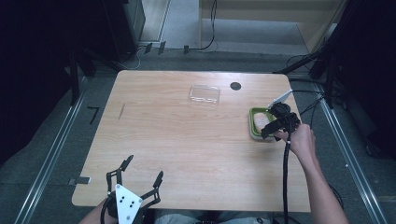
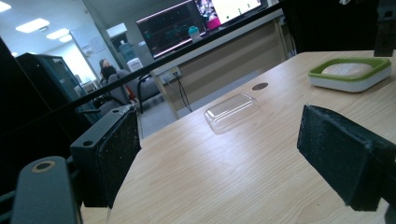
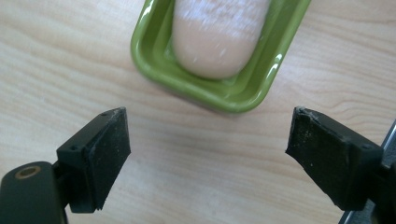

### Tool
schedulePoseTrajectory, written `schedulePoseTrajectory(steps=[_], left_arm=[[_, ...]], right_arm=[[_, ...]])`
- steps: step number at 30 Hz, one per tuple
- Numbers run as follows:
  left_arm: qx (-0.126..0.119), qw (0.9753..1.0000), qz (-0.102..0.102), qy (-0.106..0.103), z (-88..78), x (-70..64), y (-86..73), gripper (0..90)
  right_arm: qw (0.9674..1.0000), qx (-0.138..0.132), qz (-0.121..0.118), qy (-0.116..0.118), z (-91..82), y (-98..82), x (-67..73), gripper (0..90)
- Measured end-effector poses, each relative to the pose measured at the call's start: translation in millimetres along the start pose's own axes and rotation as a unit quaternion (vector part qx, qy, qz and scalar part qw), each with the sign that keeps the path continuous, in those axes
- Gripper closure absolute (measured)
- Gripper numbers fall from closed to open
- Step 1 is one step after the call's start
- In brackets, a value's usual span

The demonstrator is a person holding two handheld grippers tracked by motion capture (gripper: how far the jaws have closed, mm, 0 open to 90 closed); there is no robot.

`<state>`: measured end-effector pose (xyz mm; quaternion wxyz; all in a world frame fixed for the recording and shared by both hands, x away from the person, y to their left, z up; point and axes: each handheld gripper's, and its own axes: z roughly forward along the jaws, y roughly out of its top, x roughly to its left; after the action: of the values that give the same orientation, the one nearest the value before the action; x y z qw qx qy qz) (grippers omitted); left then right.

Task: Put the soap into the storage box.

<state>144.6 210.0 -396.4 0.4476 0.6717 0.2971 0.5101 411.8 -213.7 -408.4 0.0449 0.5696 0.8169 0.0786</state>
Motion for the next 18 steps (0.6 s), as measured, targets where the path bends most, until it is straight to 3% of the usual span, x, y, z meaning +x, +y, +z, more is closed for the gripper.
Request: schedulePoseTrajectory(steps=[18], left_arm=[[0.002, 1.0, 0.002, -0.001, 0.1, -0.6, 0.2, 13.8]], right_arm=[[0.9991, 0.005, -0.041, 0.007, 0.8, -42.7, 17.1, 13.6]])
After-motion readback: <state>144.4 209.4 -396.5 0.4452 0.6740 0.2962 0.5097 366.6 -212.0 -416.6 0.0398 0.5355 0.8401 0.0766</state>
